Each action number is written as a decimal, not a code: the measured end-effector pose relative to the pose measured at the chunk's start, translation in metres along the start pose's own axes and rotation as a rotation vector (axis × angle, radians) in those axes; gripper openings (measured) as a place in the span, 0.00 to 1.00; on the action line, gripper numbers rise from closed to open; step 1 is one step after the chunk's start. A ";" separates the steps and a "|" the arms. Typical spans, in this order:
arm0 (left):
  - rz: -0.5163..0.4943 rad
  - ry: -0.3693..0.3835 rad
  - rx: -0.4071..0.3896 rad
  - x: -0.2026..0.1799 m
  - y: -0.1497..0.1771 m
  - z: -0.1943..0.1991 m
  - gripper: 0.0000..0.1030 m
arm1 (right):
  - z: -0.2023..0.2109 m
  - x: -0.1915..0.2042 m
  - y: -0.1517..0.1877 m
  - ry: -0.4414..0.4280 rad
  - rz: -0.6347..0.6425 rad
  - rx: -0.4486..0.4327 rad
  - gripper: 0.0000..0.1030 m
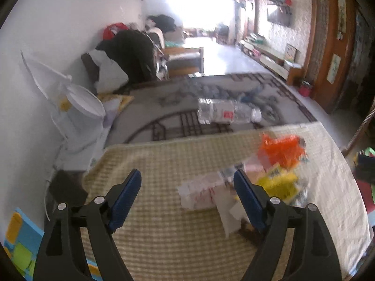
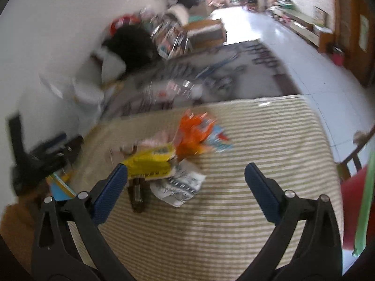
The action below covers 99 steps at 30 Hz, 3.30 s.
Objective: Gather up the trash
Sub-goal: 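Move both open tools back over the remaining trash on the table, then grasp the brown Baisha cigarette box with the left tool while the right tool grasps the yellow packet, then lift the Baisha box with the left tool and yellow packet with the right tool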
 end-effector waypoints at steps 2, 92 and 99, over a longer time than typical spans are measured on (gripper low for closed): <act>-0.004 0.027 0.004 -0.006 0.007 0.001 0.75 | -0.018 0.020 0.005 0.013 0.077 0.034 0.96; 0.015 0.211 -0.088 -0.114 -0.017 0.062 0.44 | 0.136 -0.046 0.050 -0.088 -0.216 -0.240 0.29; 0.007 0.202 -0.084 -0.150 -0.031 0.068 0.45 | 0.153 -0.079 0.044 -0.123 -0.218 -0.229 0.29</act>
Point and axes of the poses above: each gripper's, at about its wrist camera, not at the fingertips, and z roughly against the way its jaws point, x to its left, y to its underside, the point moved 6 cm from there along -z, roughly the way its jaws point, and after that the axes turned 15 degrees about -z, right-handed, at the moved point
